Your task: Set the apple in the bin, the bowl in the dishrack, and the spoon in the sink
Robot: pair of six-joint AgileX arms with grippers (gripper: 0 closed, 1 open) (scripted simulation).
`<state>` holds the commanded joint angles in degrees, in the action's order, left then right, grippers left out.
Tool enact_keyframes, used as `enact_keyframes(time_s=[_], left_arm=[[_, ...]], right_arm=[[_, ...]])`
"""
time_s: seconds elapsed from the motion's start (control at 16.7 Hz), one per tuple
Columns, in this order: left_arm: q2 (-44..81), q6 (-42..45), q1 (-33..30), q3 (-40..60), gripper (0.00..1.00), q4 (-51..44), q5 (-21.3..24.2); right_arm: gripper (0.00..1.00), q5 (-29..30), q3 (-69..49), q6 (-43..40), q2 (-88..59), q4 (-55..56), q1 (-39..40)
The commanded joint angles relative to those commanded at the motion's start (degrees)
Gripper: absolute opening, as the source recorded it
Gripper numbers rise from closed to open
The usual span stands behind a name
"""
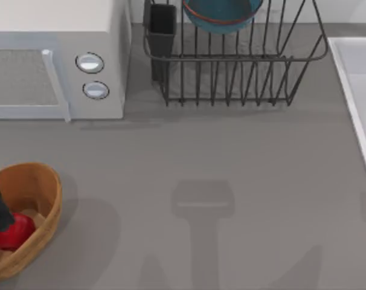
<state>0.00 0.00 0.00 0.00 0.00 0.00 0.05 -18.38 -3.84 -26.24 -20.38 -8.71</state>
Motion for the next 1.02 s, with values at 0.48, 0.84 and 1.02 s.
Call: enact_keyframes(time_s=[0.48,0.84,1.02], left_arm=[[0.0,0.0,0.0,0.0,1.0,0.0,0.0],[0.0,0.0,0.0,0.0,1.0,0.0,0.0],[0.0,0.0,0.0,0.0,1.0,0.0,0.0]], right_arm=[[1.0,-0.1,-22.8,-4.6,-40.0,-26.7,-10.4],[1.0,-0.1,-33.5,-6.8,-55.3,-38.8,-15.6],[1.0,-0.1,-34.2,-6.9,-56.1,-39.6,-16.0]])
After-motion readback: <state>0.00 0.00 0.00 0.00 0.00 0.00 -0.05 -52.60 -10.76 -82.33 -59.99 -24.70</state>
